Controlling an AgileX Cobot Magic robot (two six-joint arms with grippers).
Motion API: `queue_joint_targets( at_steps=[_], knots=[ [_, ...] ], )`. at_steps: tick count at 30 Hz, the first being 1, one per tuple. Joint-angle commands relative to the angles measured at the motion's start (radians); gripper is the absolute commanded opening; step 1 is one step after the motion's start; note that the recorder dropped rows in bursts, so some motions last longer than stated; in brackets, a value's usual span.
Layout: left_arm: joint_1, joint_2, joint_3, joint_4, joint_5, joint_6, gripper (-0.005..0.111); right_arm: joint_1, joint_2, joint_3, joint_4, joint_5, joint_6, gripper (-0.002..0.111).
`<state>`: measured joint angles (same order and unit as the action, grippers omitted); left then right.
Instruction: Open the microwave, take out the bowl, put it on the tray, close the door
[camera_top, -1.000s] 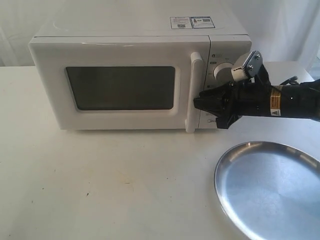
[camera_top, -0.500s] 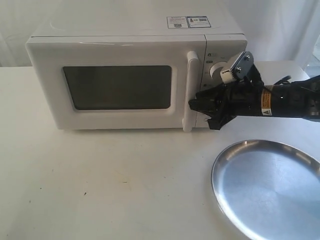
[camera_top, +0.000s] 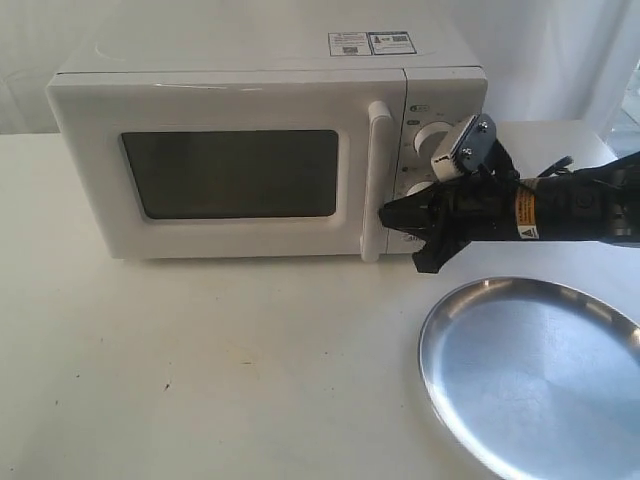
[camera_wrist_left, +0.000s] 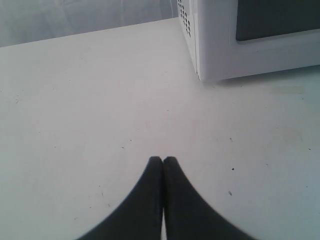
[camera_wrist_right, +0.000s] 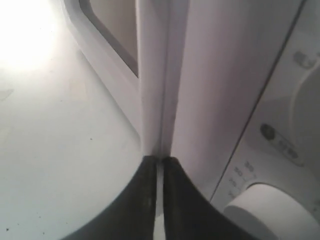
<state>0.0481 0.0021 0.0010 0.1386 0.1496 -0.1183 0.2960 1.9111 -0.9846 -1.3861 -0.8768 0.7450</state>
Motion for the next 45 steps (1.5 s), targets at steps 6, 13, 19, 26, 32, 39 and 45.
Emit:
queue_joint_targets(
  at_steps=[6, 13, 19, 26, 32, 39, 45],
  knots=[
    [-0.001, -0.002, -0.001, -0.004, -0.001, -0.006, 0.0, 0.102, -0.208, 0.115, 0.021, -0.066, -0.087, 0.0],
    [-0.001, -0.002, -0.001, -0.004, -0.001, -0.006, 0.0, 0.102, -0.458, 0.299, 0.076, 0.063, -0.054, 0.0],
    [-0.001, -0.002, -0.001, -0.004, -0.001, -0.006, 0.0, 0.102, -0.459, 0.389, 0.232, 0.34, -0.125, 0.0],
    [-0.001, -0.002, -0.001, -0.004, -0.001, -0.006, 0.0, 0.085, -0.349, 0.389, 0.473, 0.197, -0.352, 0.021],
    [-0.001, -0.002, -0.001, -0.004, -0.001, -0.006, 0.0, 0.052, -0.232, 0.386, 0.587, -0.01, -0.465, 0.05],
    [-0.001, -0.002, -0.001, -0.004, -0.001, -0.006, 0.0, 0.042, -0.176, 0.341, 0.585, -0.045, -0.488, 0.043],
    [-0.001, -0.002, -0.001, -0.004, -0.001, -0.006, 0.0, 0.042, -0.174, 0.303, 0.576, -0.044, -0.497, 0.043]
  ],
)
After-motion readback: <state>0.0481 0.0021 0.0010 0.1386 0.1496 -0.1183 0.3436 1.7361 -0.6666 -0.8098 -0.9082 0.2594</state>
